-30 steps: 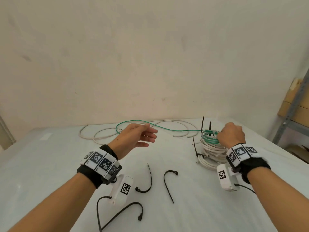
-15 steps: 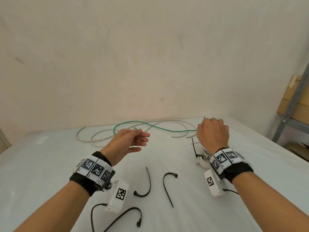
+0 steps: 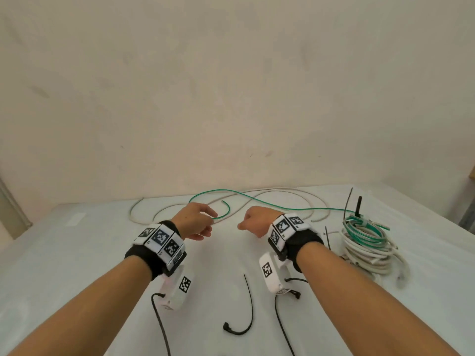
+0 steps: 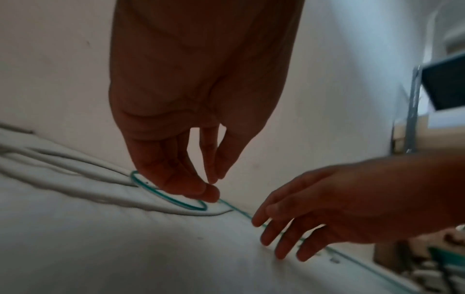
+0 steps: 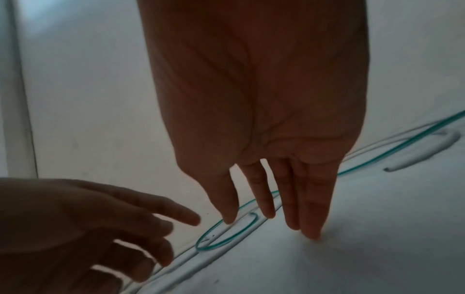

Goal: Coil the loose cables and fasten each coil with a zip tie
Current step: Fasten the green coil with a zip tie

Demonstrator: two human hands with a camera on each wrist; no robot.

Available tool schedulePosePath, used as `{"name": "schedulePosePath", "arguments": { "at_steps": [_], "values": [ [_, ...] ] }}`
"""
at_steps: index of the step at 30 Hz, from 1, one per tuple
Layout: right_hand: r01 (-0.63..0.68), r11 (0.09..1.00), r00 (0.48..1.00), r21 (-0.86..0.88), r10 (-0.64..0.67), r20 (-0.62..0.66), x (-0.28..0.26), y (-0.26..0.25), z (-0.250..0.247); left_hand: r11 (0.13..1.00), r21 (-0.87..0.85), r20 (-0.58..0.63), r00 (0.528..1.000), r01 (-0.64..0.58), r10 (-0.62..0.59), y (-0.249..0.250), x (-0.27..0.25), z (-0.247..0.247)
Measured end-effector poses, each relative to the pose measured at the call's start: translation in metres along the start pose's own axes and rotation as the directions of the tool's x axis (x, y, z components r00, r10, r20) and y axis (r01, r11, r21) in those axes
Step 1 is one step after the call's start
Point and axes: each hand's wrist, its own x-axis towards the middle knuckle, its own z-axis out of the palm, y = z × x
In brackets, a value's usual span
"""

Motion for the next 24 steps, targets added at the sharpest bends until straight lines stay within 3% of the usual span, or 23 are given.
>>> {"name": "schedulePosePath", "arguments": {
  "at_steps": [4, 7, 10, 13, 16, 19, 21, 24],
  "values": [
    [0.025, 1.000, 1.000, -0.008, -0.025, 0.005, 0.015, -0.013, 0.009, 0.975, 0.218, 0.006, 0.999, 0.046, -0.049, -0.005, 0.044, 0.003],
    [0.036, 0.999, 0.999, -0.041, -0.036, -0.006, 0.019, -0.015, 0.009, 0.895, 0.446, -0.032, 0.999, 0.016, -0.002, -0.006, 0.063, 0.009],
    [0.031, 0.999, 1.000, -0.044, -0.031, 0.000, 0.020, -0.015, 0.008, 0.874, 0.486, -0.109, 0.993, 0.022, 0.036, -0.011, 0.074, 0.015],
    [0.011, 1.000, 1.000, -0.019, -0.010, 0.008, 0.020, -0.012, 0.004, 0.910, 0.415, -0.128, 0.990, 0.005, 0.053, -0.014, 0.076, 0.017],
    [-0.005, 1.000, 1.000, 0.021, 0.004, 0.024, 0.019, -0.009, 0.002, 0.990, 0.135, -0.216, 0.975, -0.029, 0.058, -0.011, 0.070, 0.011],
    [-0.023, 0.984, 1.000, 0.176, 0.021, 0.011, 0.015, -0.010, 0.003, 0.990, -0.023, -0.294, 0.947, -0.139, 0.126, -0.001, 0.049, 0.009],
    [-0.003, 0.892, 1.000, 0.451, 0.010, -0.013, 0.012, -0.014, 0.004, 0.978, -0.028, -0.275, 0.942, -0.208, 0.192, 0.007, 0.030, 0.012],
    [0.022, 0.504, 0.999, 0.863, 0.021, -0.038, 0.000, -0.022, -0.001, 0.959, 0.022, -0.210, 0.937, -0.283, 0.281, 0.015, 0.006, 0.014]
  ]
}}
